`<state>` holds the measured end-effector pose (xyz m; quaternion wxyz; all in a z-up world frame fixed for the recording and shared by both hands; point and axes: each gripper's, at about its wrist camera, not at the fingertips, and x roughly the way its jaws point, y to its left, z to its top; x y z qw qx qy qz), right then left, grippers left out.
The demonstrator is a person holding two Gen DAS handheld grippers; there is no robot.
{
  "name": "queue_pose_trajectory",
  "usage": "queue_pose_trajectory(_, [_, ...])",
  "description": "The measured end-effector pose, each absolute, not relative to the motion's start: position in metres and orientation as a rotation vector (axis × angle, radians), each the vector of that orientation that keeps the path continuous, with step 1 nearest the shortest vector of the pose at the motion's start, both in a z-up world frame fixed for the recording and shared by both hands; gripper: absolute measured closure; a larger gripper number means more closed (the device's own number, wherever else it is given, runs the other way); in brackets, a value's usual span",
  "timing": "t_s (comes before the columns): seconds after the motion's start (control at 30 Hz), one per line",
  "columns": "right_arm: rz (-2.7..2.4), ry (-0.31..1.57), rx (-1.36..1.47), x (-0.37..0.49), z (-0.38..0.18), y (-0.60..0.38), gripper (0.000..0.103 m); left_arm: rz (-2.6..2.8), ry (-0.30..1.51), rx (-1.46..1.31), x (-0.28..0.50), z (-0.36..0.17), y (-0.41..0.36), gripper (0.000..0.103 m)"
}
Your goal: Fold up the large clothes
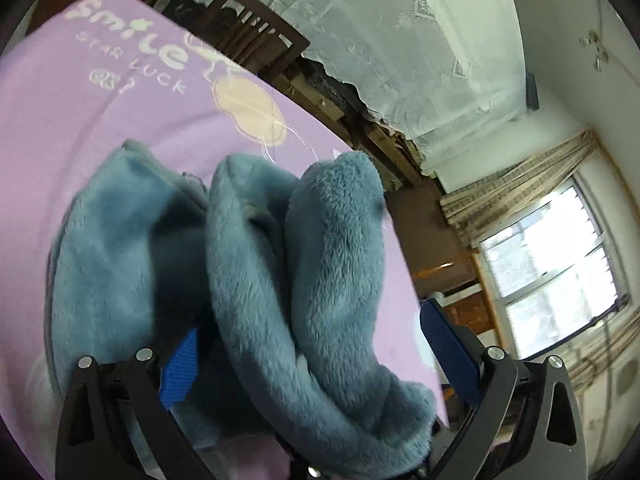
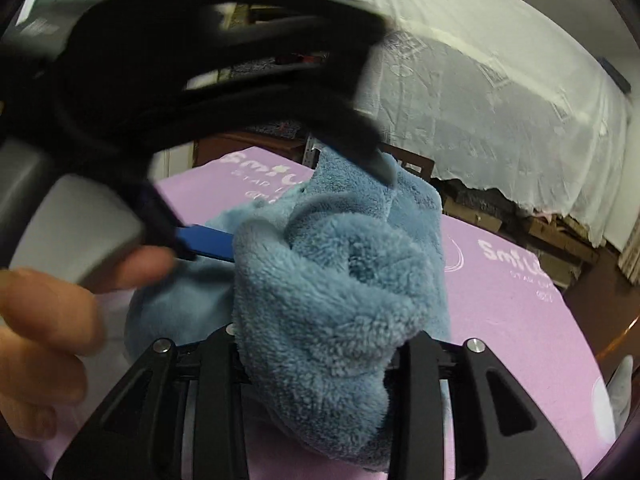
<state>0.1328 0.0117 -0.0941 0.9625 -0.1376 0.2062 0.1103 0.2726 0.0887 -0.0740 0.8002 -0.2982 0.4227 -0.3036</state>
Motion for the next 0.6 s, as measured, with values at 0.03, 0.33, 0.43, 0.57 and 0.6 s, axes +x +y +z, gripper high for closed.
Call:
queue_pose_trajectory(0.03, [0.234,0.418,-0.280,0.132,-0.094,0.010,0.071,-0.626,0.894,-0.618,0.273,-0.074,0.089,0.021])
queue_pose_trajectory(0.33, [0.244,0.375,-0.349,0.103,-0.099,-0.016,0.014,-0.557,0.856,-0.659,0.275,-0.078,0.110,0.075])
queue_pose_trajectory(0.43, [0.222,0.377,-0.348,0.100,-0.098,-0.025,0.032,-0.524,0.788,-0.626,0.265,-0.061,0.115,0.075])
queue_pose_trajectory(0.57, [0.260,0.399,-0.265,0.109,-0.084,-0.025,0.069,-0.419,0.732,-0.572,0.251,-0.047,0.127,0.075])
queue_pose_trajectory(0.6, [0.266,0.393,-0.263,0.108,-0.079,-0.020,0.071,-0.398,0.724,-0.571,0.249,-0.047,0.131,0.075])
